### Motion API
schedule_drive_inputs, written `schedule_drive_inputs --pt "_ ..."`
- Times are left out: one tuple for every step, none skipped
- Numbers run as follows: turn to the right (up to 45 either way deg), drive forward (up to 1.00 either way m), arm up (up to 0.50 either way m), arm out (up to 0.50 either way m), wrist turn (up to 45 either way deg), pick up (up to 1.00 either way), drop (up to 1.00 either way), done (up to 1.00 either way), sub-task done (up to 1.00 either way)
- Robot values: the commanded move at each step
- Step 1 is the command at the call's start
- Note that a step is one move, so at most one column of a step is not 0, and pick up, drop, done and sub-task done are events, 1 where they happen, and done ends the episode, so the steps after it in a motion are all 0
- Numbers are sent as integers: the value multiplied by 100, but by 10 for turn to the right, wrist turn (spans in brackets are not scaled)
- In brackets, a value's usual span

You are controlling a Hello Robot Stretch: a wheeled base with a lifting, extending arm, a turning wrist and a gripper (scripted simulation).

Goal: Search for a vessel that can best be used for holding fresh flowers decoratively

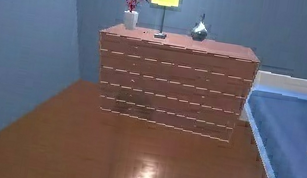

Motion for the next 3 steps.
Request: schedule_drive_inputs --pt "60 0 0 0 0 0 0 0 0" --pt "0 5 0 0 0 0 0 0 0" --pt "90 0 0 0 0 0 0 0 0"
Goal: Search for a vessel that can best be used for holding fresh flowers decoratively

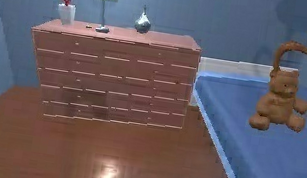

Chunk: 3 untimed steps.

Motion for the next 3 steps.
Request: schedule_drive_inputs --pt "0 100 0 0 0 0 0 0 0" --pt "60 0 0 0 0 0 0 0 0" --pt "0 35 0 0 0 0 0 0 0"
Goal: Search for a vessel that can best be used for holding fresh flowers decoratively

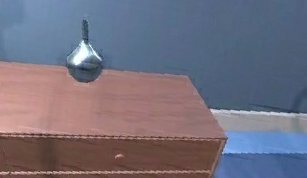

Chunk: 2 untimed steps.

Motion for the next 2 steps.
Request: schedule_drive_inputs --pt "-180 0 0 0 0 0 0 0 0" --pt "0 0 0 0 0 0 0 100 0"
